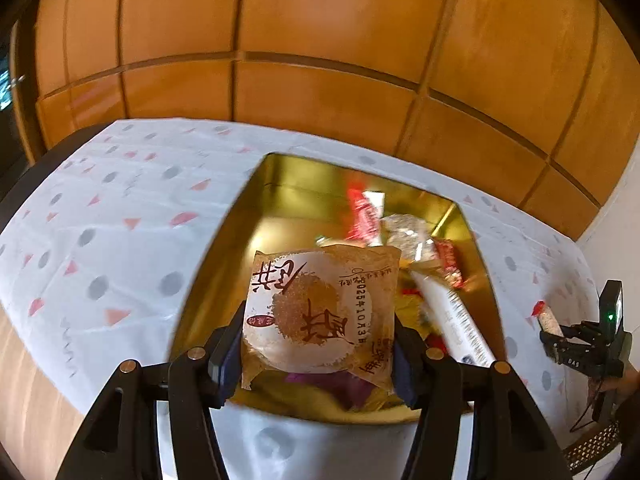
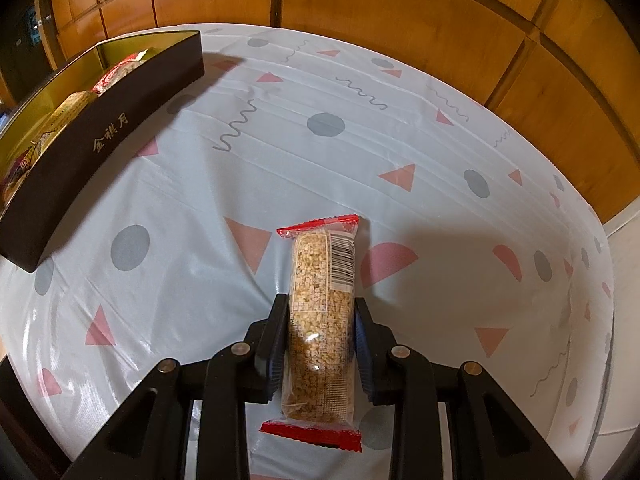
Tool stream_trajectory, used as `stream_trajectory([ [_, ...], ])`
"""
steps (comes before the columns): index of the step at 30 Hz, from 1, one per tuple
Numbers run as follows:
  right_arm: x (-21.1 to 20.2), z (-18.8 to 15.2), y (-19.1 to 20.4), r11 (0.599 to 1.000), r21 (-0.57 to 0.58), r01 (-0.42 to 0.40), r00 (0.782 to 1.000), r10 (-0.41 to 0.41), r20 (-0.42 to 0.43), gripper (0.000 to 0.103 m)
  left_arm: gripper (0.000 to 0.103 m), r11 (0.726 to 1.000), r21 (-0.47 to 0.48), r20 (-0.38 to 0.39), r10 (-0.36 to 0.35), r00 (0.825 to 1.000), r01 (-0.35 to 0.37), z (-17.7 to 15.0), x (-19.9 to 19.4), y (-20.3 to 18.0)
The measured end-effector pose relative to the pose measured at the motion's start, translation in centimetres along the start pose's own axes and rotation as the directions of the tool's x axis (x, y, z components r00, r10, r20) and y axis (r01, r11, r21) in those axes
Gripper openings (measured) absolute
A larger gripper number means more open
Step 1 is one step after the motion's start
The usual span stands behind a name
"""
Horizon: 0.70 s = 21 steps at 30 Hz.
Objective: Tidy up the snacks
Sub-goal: 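Carry the bread packet into the gold tin and release it with the left tool, then carry the oat bar over the gold tin and release it with the right tool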
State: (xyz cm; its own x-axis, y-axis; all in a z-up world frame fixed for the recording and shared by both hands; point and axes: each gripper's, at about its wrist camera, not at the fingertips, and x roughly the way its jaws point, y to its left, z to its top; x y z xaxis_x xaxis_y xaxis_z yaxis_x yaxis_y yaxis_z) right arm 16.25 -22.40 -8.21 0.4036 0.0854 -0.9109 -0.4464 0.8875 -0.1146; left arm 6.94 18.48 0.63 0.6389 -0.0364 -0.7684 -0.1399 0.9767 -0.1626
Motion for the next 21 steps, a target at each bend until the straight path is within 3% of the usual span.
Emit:
stream_trajectory([
  [4,0.0,0.0,0.0,1.000,-0.001,0.000,1.000,0.000,0.001,0.031,0.066,0.999,0.031,-0.060,-0.026,0.998,0.028,0.7,3.2,-2.1],
  [8,0.0,0.0,0.0,1.000,-0.002,0.000,1.000,0.000,0.001,0.032,0.068,0.999,0.033,-0.131,-0.003,0.991,0.008,-0.6,5.5,-3.0],
  [15,-0.1,0.0,0.2,1.000,-0.017,0.012,1.000,-0.012,-0.001,0.032,0.068,0.999,0.018,-0.086,0.051,0.995,-0.049,-2.7,3.8,-3.0],
  [21,-0.2,-0.1,0.3,1.000,-0.019,0.017,1.000,-0.017,0.000,0.032,0.066,0.998,0.058,-0.047,0.016,0.999,-0.014,-2.9,2.6,-3.9],
])
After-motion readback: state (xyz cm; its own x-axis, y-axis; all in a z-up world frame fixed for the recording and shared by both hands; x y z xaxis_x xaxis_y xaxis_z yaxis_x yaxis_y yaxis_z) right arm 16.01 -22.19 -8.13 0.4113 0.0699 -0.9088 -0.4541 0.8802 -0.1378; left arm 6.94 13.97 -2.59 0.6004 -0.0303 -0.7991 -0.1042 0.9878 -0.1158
